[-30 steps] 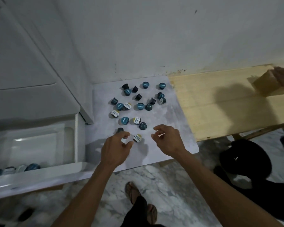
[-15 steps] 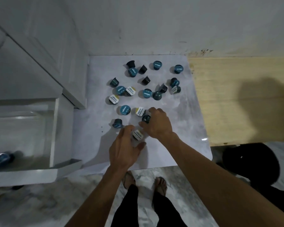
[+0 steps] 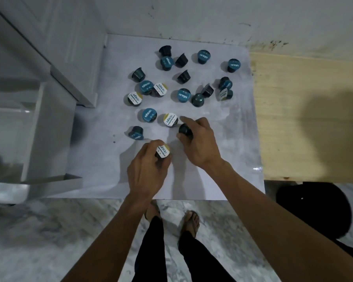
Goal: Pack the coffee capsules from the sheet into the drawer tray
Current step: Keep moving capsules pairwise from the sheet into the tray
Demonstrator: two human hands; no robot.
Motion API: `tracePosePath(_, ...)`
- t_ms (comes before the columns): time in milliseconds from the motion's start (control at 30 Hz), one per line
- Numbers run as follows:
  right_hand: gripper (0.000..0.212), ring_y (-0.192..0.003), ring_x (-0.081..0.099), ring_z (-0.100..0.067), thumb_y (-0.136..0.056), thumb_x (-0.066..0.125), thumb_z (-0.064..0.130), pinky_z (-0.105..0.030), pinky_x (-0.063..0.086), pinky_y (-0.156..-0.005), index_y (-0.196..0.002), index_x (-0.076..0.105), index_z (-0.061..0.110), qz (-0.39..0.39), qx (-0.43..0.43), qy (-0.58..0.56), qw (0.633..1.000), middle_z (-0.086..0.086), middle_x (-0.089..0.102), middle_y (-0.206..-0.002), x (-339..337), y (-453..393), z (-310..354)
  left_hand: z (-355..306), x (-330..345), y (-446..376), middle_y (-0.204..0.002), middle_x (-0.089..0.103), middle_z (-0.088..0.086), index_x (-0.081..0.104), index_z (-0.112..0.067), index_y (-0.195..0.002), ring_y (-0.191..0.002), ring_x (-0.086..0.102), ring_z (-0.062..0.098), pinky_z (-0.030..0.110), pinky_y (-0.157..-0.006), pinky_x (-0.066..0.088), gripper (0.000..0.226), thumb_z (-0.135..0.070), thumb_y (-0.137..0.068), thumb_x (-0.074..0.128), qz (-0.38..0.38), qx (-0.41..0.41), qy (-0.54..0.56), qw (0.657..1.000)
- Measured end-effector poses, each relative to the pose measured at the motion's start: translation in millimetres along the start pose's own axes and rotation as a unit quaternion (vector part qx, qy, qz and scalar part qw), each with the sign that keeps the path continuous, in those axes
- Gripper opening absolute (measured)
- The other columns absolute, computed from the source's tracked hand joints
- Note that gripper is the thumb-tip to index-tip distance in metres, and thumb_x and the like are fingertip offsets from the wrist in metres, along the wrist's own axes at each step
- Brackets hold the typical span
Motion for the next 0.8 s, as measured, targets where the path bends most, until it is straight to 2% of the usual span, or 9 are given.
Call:
tracePosePath(100, 0.035, -0.095, 0.056, -0.024, -0.091, 0.066, 0.016, -0.017, 0.041, -0.081, -0.125, 0.060, 0.011, -0.037, -0.059, -0.003, 0.998, -0.013, 0.053, -0.113, 7.7, 6.7, -12.8, 2.4, 3.1, 3.5, -0.103, 0.071, 0.002, 0.063, -0.020, -0.111, -0.078, 0.068, 0.021, 0.039, -0.063, 0.059, 0.030, -0.030, -0.085, 0.074, -0.030, 0.033, 0.002, 0.999)
tracePosePath(200, 0.026, -0.094, 0.057, -0.018, -0.088, 0.070, 0.022, -0.023, 0.047, -0.081, -0.111, 0.063, 0.012, -0.092, -0.085, -0.022, 0.992, -0.007, 0.060, -0.109, 12.9, 8.8, -25.0, 8.8, 7.4, 7.7, -0.109, 0.071, 0.004, 0.066, -0.016, -0.115, -0.083, 0.068, 0.020, 0.038, -0.069, 0.060, 0.033, -0.031, -0.087, 0.073, -0.055, 0.063, 0.000, 0.996)
tracePosePath(300, 0.021, -0.093, 0.060, -0.019, -0.085, 0.075, 0.022, -0.021, 0.048, -0.082, -0.101, 0.066, 0.010, -0.142, -0.100, -0.050, 0.984, -0.005, 0.065, -0.102, 14.8, 12.6, -34.8, 14.2, 10.1, 12.7, -0.112, 0.072, 0.006, 0.068, -0.011, -0.118, -0.087, 0.068, 0.019, 0.037, -0.078, 0.060, 0.035, -0.031, -0.089, 0.070, -0.081, 0.082, 0.006, 0.993)
tracePosePath(367, 0.022, -0.094, 0.061, -0.021, -0.084, 0.077, 0.019, -0.020, 0.049, -0.083, -0.100, 0.067, 0.008, -0.163, -0.111, -0.059, 0.979, -0.006, 0.066, -0.102, 16.2, 15.9, -40.6, 14.7, 10.2, 14.7, -0.113, 0.072, 0.008, 0.068, -0.007, -0.118, -0.088, 0.069, 0.020, 0.037, -0.081, 0.059, 0.036, -0.029, -0.089, 0.071, -0.093, 0.090, 0.012, 0.991)
tracePosePath(467, 0.024, -0.094, 0.064, -0.025, -0.081, 0.080, 0.015, -0.027, 0.054, -0.084, -0.099, 0.068, 0.005, -0.193, -0.132, -0.066, 0.970, -0.008, 0.069, -0.104, 17.5, 19.8, -46.4, 14.9, 10.5, 15.0, -0.110, 0.073, 0.008, 0.069, -0.004, -0.115, -0.086, 0.070, 0.019, 0.038, -0.076, 0.060, 0.034, -0.023, -0.087, 0.074, -0.108, 0.088, 0.036, 0.990)
tracePosePath(600, 0.026, -0.091, 0.066, -0.027, -0.078, 0.082, 0.014, -0.029, 0.055, -0.082, -0.099, 0.071, 0.004, -0.217, -0.151, -0.065, 0.962, -0.009, 0.072, -0.102, 19.5, 21.0, -48.8, 20.8, 13.4, 15.1, -0.108, 0.073, 0.008, 0.071, -0.003, -0.110, -0.084, 0.070, 0.022, 0.040, -0.074, 0.060, 0.030, -0.020, -0.086, 0.076, -0.114, 0.075, 0.080, 0.987)
tracePosePath(667, 0.026, -0.092, 0.067, -0.026, -0.078, 0.083, 0.015, -0.032, 0.056, -0.083, -0.098, 0.072, 0.004, -0.219, -0.148, -0.074, 0.962, -0.010, 0.073, -0.102, 20.5, 19.9, -50.2, 19.0, 12.1, 15.3, -0.105, 0.073, 0.008, 0.071, -0.002, -0.108, -0.081, 0.070, 0.021, 0.034, -0.073, 0.060, 0.029, -0.017, -0.084, 0.078, -0.117, 0.064, 0.106, 0.985)
tracePosePath(800, 0.026, -0.088, 0.070, -0.026, -0.078, 0.082, 0.016, -0.039, 0.059, -0.078, -0.100, 0.074, 0.004, -0.206, -0.127, -0.116, 0.963, -0.010, 0.073, -0.103, 11.1, 24.5, -45.0, 4.5, 0.9, 15.4, -0.101, 0.074, 0.002, 0.073, -0.005, -0.105, -0.079, 0.066, 0.002, 0.012, -0.065, 0.052, 0.027, -0.015, -0.081, 0.080, -0.121, 0.011, 0.146, 0.982)
Point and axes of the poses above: each hand's wrist, its own y-axis away from the middle knuckle, its own x-axis out of the palm, z = x × y, the point moved 1 cm from there along -y, towards the middle knuckle
